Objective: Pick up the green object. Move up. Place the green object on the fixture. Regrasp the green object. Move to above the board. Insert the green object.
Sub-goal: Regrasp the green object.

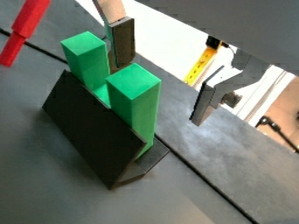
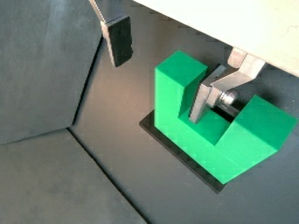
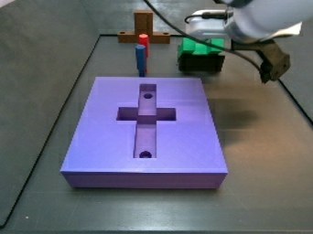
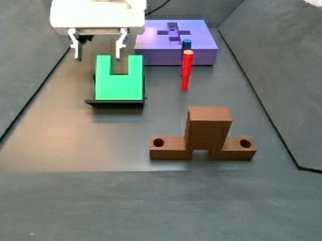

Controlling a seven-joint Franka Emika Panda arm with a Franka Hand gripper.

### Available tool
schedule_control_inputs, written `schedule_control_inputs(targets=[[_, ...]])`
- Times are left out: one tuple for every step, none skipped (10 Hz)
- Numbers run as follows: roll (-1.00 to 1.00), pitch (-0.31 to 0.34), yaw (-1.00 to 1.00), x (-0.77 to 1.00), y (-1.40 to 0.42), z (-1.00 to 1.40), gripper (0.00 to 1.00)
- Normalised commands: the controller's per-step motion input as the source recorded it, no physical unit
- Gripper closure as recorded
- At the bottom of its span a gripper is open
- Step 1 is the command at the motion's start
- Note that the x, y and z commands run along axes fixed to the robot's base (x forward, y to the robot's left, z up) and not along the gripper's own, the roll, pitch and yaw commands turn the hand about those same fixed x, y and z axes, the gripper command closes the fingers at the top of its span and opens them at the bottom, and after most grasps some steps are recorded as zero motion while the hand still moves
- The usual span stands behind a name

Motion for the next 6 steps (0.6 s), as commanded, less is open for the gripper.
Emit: schedule_control_inputs(targets=[[0.05, 0.000, -0.04, 0.11, 0.00, -0.31, 0.00], [-0.39, -0.263, -0.13, 0.01, 0.17, -0.27, 0.00], [-0.60, -0.369, -0.09, 0.01, 0.19, -0.11, 0.00], [-0.60, -0.329, -0.05, 0.00, 0.17, -0.07, 0.00], [0.00, -0.089, 0.00, 0.00, 0.00, -0.01, 0.00], [0.11, -0.011, 0.00, 0.00, -0.01, -0.06, 0.00]])
